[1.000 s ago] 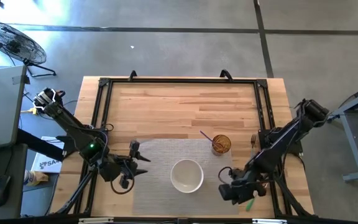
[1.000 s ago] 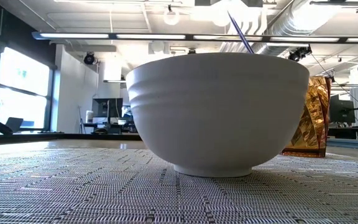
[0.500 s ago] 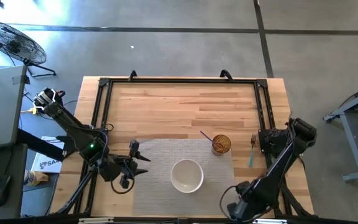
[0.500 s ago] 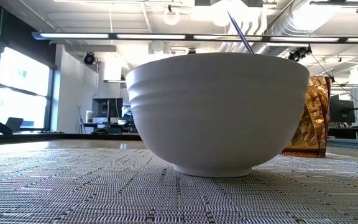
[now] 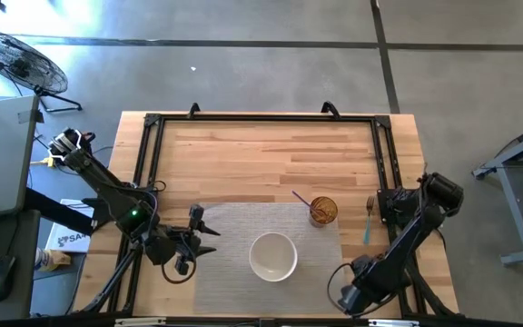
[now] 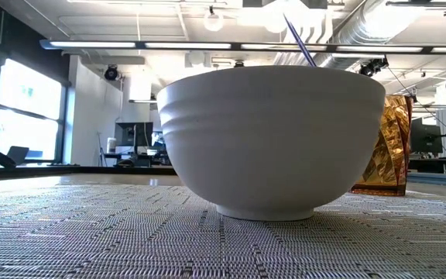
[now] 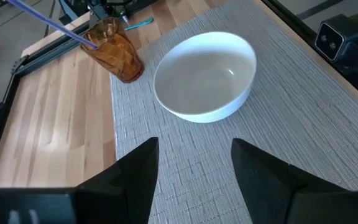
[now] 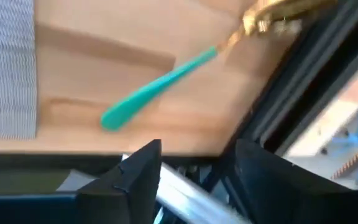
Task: Pick & Place Utensil
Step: Put the green spoon into the white bowl
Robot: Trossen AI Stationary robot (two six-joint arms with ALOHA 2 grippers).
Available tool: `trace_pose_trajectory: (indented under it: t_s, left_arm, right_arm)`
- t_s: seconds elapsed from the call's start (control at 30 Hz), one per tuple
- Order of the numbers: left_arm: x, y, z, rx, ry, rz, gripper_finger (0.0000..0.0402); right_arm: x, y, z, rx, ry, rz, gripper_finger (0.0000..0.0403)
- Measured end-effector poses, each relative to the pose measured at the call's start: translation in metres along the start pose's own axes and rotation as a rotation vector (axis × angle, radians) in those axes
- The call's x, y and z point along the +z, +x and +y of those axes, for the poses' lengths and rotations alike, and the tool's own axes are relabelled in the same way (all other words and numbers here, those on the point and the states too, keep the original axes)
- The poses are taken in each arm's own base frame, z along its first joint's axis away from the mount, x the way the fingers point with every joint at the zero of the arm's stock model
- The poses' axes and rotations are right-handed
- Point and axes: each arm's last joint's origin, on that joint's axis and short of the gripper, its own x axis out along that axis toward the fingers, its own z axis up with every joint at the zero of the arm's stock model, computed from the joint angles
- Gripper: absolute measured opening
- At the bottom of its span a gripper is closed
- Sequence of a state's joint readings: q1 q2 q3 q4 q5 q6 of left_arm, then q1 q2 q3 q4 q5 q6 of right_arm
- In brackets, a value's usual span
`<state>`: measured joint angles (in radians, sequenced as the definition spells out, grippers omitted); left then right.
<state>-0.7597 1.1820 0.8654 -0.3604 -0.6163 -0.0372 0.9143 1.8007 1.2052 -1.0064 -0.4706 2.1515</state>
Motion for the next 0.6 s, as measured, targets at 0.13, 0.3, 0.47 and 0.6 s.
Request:
trace_pose_trajectory:
  t_s: [0.13,0.3,0.47,0.6]
  left_arm:
    - [0.000,0.000,0.000,0.000,-0.001,0.000,0.0197]
    - [0.000,0.000,0.000,0.000,-0.001,0.000,0.0197]
    - [0.000,0.000,0.000,0.001,-0.001,0.000,0.0197]
    - [0.000,0.000,0.000,-0.002,-0.001,0.000,0.0197]
  right_arm:
    - [0.009,0.009,-0.005,0.001,0.021,-0.067,0.0221]
    - [0.016,0.019,-0.015,0.023,0.113,-0.074,0.0221]
    - [0.025,0.032,-0.015,0.072,0.112,-0.040,0.0220]
    - [0.032,0.042,-0.015,0.092,0.099,-0.024,0.0221]
